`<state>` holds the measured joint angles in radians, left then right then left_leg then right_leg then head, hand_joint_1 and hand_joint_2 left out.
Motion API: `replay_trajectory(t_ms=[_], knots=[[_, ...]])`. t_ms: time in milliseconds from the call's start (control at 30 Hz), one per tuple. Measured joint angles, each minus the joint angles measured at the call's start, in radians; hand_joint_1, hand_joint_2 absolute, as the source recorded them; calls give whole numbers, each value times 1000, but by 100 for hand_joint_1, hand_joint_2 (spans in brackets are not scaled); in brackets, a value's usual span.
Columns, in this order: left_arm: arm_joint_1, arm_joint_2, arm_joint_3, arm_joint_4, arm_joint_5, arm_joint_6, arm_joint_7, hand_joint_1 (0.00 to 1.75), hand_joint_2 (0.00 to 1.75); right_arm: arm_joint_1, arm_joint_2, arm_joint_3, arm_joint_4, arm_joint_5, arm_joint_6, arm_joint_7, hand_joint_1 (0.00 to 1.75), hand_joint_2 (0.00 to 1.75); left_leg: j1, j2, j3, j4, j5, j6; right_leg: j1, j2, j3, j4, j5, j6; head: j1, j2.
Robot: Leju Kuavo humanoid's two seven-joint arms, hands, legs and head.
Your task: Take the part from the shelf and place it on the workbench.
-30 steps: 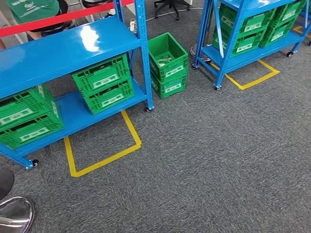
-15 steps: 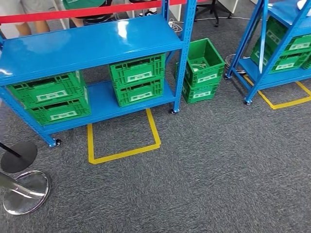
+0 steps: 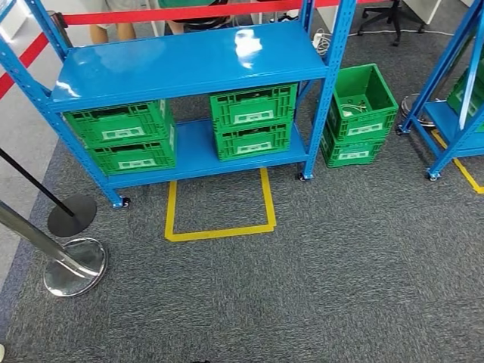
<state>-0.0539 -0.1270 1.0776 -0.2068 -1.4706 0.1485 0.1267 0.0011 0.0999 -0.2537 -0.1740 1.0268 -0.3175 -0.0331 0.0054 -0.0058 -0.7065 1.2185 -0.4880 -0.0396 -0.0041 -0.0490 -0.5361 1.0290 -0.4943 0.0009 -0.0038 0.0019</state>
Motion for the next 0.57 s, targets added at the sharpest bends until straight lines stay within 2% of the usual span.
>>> replay_trajectory(t_ms=[67,133,167,200,233,300,367,400,433,467,500,533,567], knots=[[-1,0,1,0,1,2,0,0,0,-1,0,0,0,-1,-1,-2,0,0,-10,45,71,-127,54,14,5,-22,5,1,-5,4,0,0],[-5,0,1,0,3,4,0,0,0,-1,0,0,0,-3,-3,-4,0,0,-20,82,114,-207,69,27,12,-43,8,1,-12,12,1,0],[-6,0,2,0,4,5,0,0,0,-1,0,0,0,-3,-4,-4,0,0,-23,82,118,-218,66,31,14,-55,11,-1,-15,16,2,0],[-5,0,2,0,4,6,0,0,0,-2,0,0,0,-4,-5,-5,0,0,-22,69,117,-220,66,35,15,-66,16,-4,-17,20,3,0],[-3,0,3,0,5,6,0,0,0,-4,0,0,0,-4,-5,-5,0,0,-20,58,118,-224,68,39,14,-67,20,-3,-21,25,4,0],[-1,-1,5,0,5,6,0,0,0,-5,0,0,-1,-4,-6,-5,0,0,-13,39,122,-230,72,48,12,-28,5,40,-51,36,8,0],[-3,0,5,0,4,8,0,0,0,-4,0,0,-1,-8,3,3,0,0,-9,22,122,-232,73,56,8,27,-52,161,-111,43,16,0],[-3,1,5,0,5,9,-1,0,0,-3,0,0,-1,-13,14,10,0,0,-9,13,122,-232,73,58,7,38,-86,225,-134,45,18,0],[-3,2,5,0,6,8,-5,0,0,-2,0,-1,-1,-20,26,17,0,0,-9,4,123,-231,73,59,6,43,-112,268,-142,47,19,0],[-3,2,6,0,9,6,-10,0,0,-1,0,-2,-1,-27,38,24,0,0,-8,-3,124,-231,73,58,5,45,-122,274,-131,49,19,0],[-2,2,6,0,13,4,-15,0,0,-1,0,-4,-1,-33,47,28,0,0,-7,-9,125,-230,72,57,3,45,-113,242,-101,50,18,0],[-2,2,7,0,16,1,-19,0,0,-1,0,-7,-1,-36,52,31,0,0,-6,-13,126,-229,71,54,0,45,-90,183,-61,52,19,0],[-2,2,7,0,17,1,-20,0,0,-1,0,-8,-1,-38,54,32,0,0,-5,-16,127,-229,71,53,-1,45,-76,148,-39,53,19,0]])
